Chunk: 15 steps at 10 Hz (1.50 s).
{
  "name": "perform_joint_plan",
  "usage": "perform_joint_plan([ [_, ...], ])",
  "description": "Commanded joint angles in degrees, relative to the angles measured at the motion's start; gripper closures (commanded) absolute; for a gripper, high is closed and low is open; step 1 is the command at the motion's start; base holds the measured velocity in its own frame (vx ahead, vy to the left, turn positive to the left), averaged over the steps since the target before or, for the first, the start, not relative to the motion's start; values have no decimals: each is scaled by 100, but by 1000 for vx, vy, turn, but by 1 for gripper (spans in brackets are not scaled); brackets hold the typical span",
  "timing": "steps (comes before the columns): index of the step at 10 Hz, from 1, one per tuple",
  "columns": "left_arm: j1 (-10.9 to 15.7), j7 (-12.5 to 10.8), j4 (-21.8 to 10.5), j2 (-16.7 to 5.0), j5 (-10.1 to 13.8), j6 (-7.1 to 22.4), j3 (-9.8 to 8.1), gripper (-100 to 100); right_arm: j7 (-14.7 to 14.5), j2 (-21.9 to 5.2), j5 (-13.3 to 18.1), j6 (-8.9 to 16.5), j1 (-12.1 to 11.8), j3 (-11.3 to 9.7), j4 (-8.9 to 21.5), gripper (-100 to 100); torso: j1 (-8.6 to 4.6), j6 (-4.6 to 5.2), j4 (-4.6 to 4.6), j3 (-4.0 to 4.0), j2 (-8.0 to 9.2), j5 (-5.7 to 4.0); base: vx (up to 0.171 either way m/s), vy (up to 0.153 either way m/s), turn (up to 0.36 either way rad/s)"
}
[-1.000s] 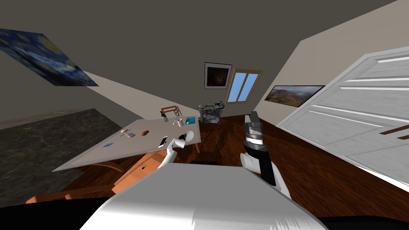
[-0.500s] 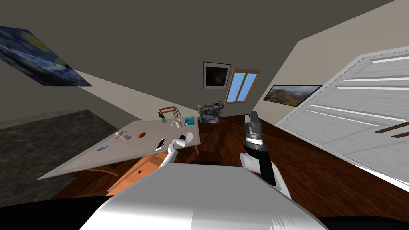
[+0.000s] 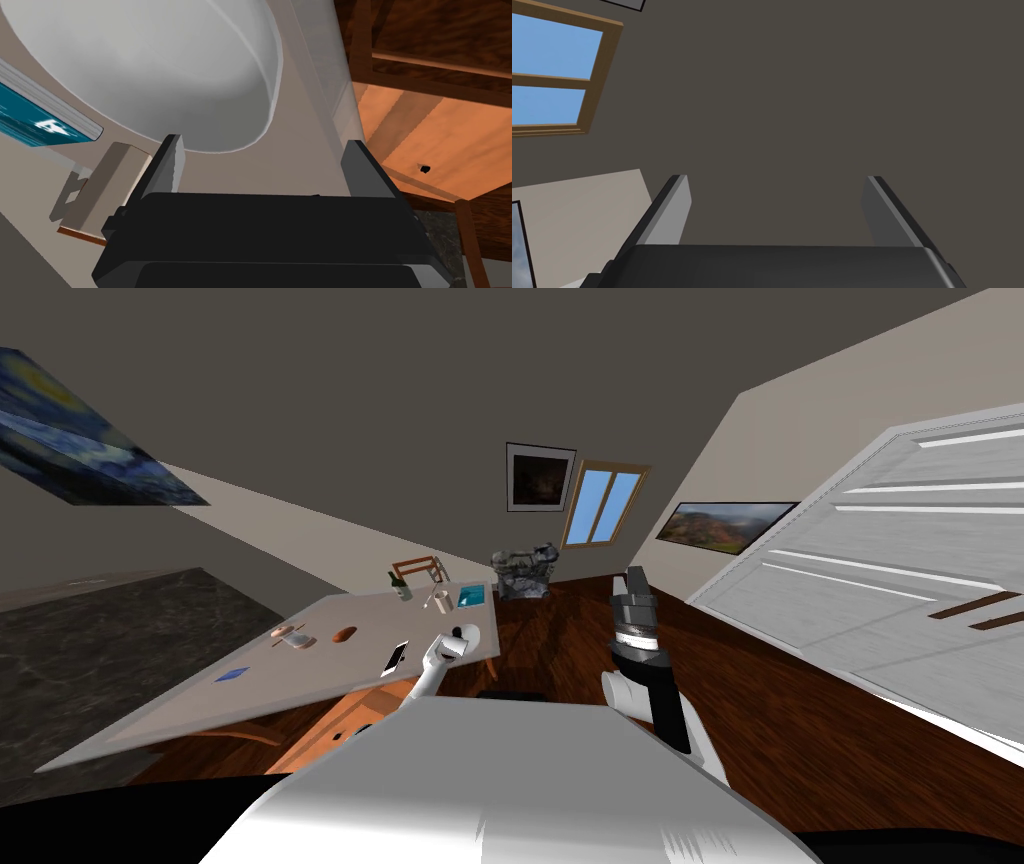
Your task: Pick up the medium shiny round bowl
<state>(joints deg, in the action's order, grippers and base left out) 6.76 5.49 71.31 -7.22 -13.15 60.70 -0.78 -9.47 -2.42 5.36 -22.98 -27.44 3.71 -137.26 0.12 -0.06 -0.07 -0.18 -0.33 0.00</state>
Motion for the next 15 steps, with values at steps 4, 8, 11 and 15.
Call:
perform_joint_plan([
  [4,138,125,-277,67,-20,373,-94,-100,0,0,0,0,0,0,0,0,2,0,2,5,9,0,63,20,-19],
  [8,111,76,-638,23,-16,8,-103,-100,0,0,0,0,1,0,0,0,-7,0,5,15,26,-1,24,0,3],
  [11,106,57,-751,11,-18,-100,-104,-100,0,0,0,0,1,0,0,0,-6,0,5,13,24,-1,29,2,2],
  [15,105,53,-764,8,-18,-119,-105,100,0,0,0,0,1,0,0,0,-6,3,8,19,33,0,-1,0,3],
])
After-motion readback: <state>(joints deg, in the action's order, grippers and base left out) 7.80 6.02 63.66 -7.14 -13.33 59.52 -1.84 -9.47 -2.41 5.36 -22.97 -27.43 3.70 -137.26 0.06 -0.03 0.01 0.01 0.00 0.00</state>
